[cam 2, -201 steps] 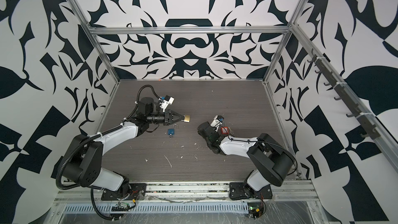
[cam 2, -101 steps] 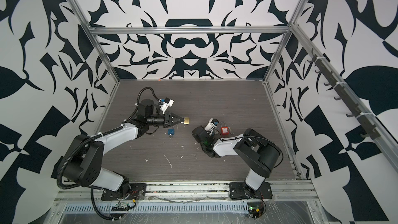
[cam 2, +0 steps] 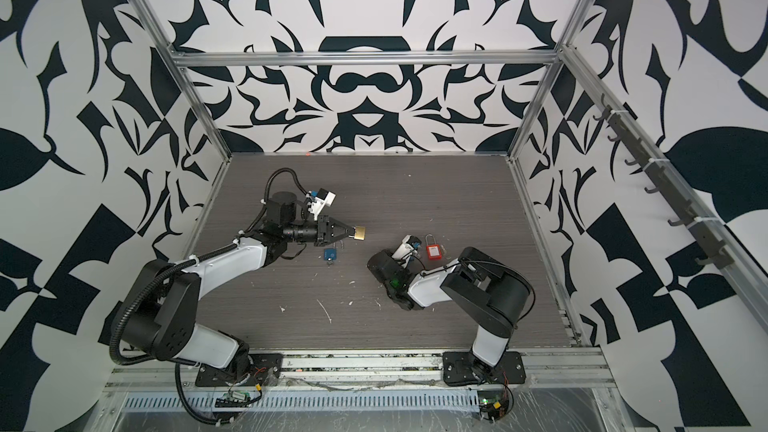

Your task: Lock with the key

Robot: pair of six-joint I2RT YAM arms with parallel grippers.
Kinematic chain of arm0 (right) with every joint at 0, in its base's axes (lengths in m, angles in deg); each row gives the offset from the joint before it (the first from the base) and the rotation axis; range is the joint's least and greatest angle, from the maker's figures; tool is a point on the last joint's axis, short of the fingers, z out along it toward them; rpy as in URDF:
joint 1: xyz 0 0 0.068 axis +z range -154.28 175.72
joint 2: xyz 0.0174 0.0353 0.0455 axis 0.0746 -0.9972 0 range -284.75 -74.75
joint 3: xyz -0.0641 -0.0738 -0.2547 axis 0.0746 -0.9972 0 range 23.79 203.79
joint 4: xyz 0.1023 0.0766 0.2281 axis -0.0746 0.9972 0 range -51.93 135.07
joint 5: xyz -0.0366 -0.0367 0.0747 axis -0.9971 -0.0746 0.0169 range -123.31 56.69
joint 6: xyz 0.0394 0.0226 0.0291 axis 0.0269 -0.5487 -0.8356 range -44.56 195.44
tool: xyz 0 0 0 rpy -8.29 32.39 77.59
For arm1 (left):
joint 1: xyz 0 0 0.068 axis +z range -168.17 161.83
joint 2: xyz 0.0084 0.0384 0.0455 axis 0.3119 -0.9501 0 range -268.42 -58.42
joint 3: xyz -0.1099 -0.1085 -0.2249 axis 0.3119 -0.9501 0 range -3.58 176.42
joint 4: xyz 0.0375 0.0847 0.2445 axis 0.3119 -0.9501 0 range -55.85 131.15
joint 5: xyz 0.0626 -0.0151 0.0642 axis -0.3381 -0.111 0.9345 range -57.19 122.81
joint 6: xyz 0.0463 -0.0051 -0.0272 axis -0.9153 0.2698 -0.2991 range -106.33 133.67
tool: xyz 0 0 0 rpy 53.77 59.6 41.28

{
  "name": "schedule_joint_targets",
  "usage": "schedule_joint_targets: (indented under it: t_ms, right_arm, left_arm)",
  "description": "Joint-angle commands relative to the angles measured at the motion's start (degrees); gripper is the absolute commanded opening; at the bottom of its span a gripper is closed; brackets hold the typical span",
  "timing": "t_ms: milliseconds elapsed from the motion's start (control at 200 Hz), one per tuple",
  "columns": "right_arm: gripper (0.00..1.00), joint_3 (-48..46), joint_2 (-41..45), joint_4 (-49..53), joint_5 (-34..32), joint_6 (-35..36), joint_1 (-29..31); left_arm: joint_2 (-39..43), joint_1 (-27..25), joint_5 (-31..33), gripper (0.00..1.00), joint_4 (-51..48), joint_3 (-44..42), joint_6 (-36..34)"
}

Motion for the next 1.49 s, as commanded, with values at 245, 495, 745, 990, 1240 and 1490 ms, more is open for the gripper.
schedule_joint_targets:
  t_ms: [245, 495, 745, 990, 1240, 1490]
  right_arm:
    - [0.34, -2.0, 7.4, 1.1, -1.5, 2.2, 0.2]
    - [0.41, -6.2, 21.0, 9.9, -2.2, 6.5, 0.2]
    - [0.4, -7.2, 30.8, 17.0, 5.7, 19.5, -0.8]
    - [0.41, -6.3, 35.0, 22.3, 11.7, 27.8, -3.4]
    - [0.41, -8.3, 40.7, 23.7, 15.3, 29.9, -7.4]
    - [0.41, -10.8, 41.8, 22.0, 18.8, 29.6, -11.1]
  left_arm:
    - [-2.3, 0.2, 0.9, 0.0, -2.1, 1.3, -3.3]
    - [-4.3, 0.2, 4.7, 0.0, -15.9, 6.4, -14.7]
    - [-13.1, -1.9, 3.6, 0.0, -41.5, 20.5, -33.0]
    - [-29.1, -10.4, 15.1, 0.0, -67.2, 39.8, -49.9]
    - [-35.9, -12.0, 15.6, 0.0, -76.7, 48.4, -58.1]
    - [-43.9, -12.1, 17.9, 0.0, -85.9, 58.0, -63.4]
